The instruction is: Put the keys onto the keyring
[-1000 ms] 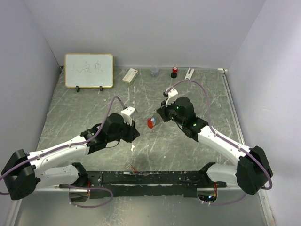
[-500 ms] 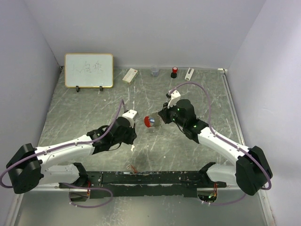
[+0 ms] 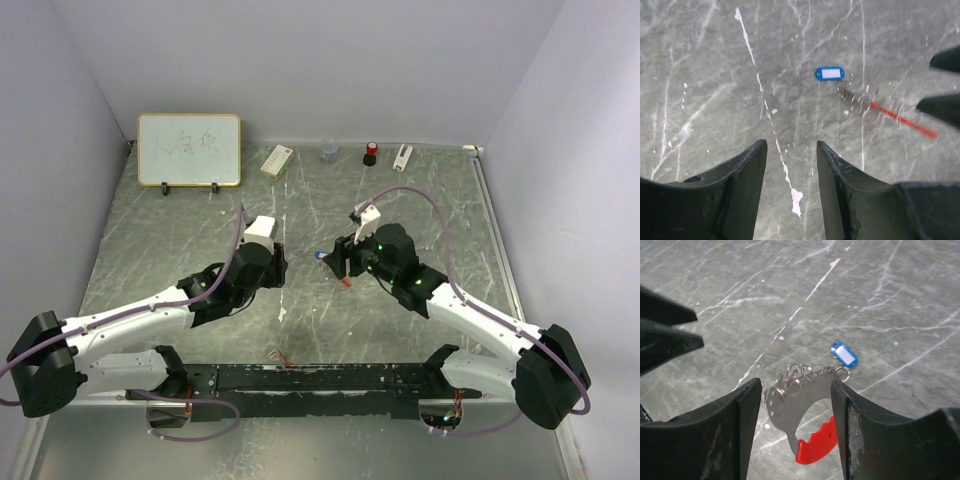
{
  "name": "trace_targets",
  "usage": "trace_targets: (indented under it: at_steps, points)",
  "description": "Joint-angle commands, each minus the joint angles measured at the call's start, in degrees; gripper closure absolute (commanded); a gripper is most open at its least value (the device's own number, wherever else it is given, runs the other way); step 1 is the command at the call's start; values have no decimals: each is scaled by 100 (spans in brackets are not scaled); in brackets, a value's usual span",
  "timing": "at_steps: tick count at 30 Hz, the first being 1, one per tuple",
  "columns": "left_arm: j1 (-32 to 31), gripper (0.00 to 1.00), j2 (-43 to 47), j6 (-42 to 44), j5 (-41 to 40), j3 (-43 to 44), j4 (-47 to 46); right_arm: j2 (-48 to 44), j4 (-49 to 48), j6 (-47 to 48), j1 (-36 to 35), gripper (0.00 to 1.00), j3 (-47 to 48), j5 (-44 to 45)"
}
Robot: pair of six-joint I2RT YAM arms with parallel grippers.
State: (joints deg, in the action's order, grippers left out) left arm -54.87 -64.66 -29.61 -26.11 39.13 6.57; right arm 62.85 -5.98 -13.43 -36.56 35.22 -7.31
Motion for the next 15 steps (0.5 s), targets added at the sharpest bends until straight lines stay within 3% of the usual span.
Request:
trace_targets:
  at_steps: [1, 8, 15]
  points:
    - [-11, 44, 235, -75, -517, 100, -283, -52, 157, -106, -493, 40, -28, 705]
    - [-10, 44, 483, -263, -453, -70, -104, -118, -127, -172, -918, 34, -118, 1192]
    - [8, 40, 1080, -246, -1041, 7, 211, 304, -85, -415, -2500, 37, -244, 1710]
